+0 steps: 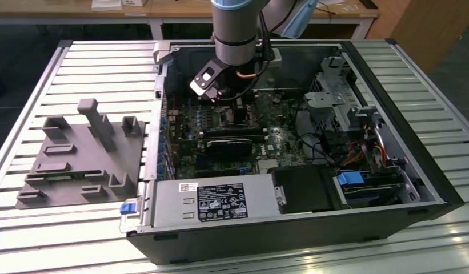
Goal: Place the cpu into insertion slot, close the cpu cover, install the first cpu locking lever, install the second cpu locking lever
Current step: 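Place the cpu into insertion slot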
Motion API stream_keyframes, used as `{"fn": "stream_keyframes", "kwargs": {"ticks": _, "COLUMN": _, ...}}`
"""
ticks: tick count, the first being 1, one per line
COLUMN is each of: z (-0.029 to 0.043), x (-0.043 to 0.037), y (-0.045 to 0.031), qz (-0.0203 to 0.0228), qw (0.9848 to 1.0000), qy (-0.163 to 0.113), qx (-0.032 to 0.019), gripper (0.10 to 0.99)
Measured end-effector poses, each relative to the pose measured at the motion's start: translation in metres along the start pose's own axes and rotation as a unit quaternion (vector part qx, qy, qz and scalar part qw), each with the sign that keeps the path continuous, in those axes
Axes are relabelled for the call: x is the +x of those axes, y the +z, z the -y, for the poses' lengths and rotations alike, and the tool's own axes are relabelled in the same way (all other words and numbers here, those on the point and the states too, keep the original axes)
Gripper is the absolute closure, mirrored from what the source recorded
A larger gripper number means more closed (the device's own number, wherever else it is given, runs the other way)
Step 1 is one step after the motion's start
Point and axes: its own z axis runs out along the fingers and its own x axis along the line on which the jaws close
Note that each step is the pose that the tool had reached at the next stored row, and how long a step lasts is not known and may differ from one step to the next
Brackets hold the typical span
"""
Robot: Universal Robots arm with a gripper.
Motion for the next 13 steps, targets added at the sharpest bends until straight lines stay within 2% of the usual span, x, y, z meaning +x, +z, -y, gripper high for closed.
{"fn": "stream_keyframes", "kwargs": {"ticks": 5, "z": 0.0, "x": 0.0, "y": 0.0001, "qz": 0.0, "qw": 1.0, "qy": 0.0, "qx": 0.0, "gripper": 0.537}}
{"fn": "stream_keyframes", "kwargs": {"ticks": 6, "z": 0.0, "x": 0.0, "y": 0.0002, "qz": 0.0, "qw": 1.0, "qy": 0.0, "qx": 0.0, "gripper": 0.475}}
{"fn": "stream_keyframes", "kwargs": {"ticks": 9, "z": 0.0, "x": 0.0, "y": 0.0001, "qz": -0.0001, "qw": 1.0, "qy": 0.0, "qx": 0.0, "gripper": 0.475}}
{"fn": "stream_keyframes", "kwargs": {"ticks": 13, "z": -0.0004, "x": 0.0001, "y": -0.0049, "qz": 0.0, "qw": 1.0, "qy": 0.0, "qx": 0.0, "gripper": 0.475}}
